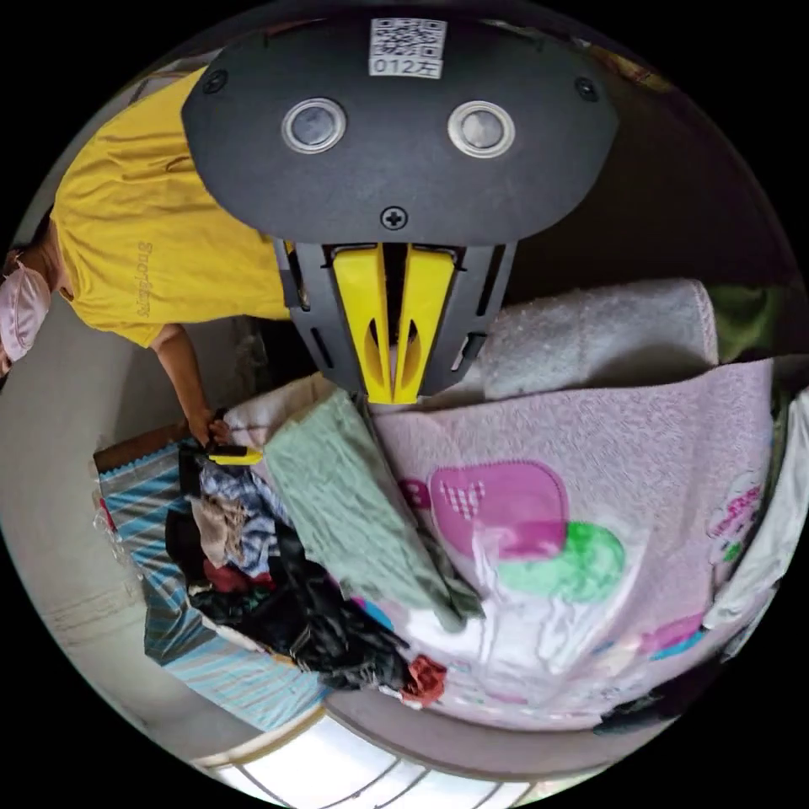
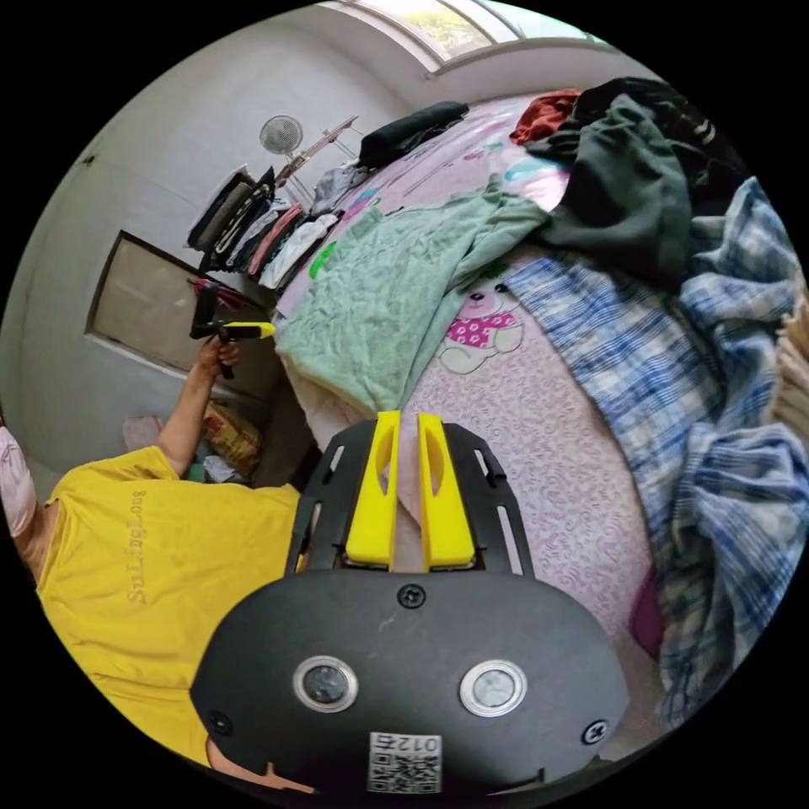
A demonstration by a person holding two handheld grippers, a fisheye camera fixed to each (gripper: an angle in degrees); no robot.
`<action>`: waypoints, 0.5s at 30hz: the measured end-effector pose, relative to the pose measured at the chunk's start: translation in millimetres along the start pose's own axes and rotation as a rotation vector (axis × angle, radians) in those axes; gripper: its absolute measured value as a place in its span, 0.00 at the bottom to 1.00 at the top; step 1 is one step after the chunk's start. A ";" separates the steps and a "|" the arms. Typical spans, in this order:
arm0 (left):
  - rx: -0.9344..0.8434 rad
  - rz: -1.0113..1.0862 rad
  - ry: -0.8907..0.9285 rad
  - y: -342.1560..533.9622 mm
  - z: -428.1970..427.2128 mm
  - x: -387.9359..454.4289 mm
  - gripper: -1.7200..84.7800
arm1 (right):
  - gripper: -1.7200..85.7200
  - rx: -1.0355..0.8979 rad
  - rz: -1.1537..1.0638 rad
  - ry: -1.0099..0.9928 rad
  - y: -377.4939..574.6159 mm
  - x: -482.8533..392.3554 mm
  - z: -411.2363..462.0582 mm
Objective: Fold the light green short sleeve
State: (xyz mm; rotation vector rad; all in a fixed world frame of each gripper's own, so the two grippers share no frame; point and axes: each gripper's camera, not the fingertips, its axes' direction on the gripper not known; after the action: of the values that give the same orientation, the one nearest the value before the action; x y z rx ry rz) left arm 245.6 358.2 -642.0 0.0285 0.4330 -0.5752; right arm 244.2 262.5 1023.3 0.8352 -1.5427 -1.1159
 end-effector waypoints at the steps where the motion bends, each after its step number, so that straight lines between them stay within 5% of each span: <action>1: 0.073 0.016 -0.022 -9.8 -10.8 15.7 0.03 | 0.04 0.040 -0.007 0.039 -2.1 -3.5 -14.2; 4: 0.122 0.110 -0.030 -57.9 -7.0 65.6 0.03 | 0.04 0.130 -0.005 0.023 -19.3 -4.0 -36.3; 9: -0.033 0.235 0.005 -166.3 68.5 140.5 0.05 | 0.04 0.224 0.016 -0.045 -65.1 -0.8 -26.5; 15: -0.147 0.158 -0.098 -280.1 171.9 182.0 0.07 | 0.03 0.247 0.039 -0.112 -72.4 3.3 1.0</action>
State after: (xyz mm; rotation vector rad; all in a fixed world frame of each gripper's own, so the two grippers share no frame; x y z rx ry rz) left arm 300.0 2.7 -533.2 -0.1054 0.3729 -0.3864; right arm 240.6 235.7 956.0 0.9151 -1.8084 -0.9697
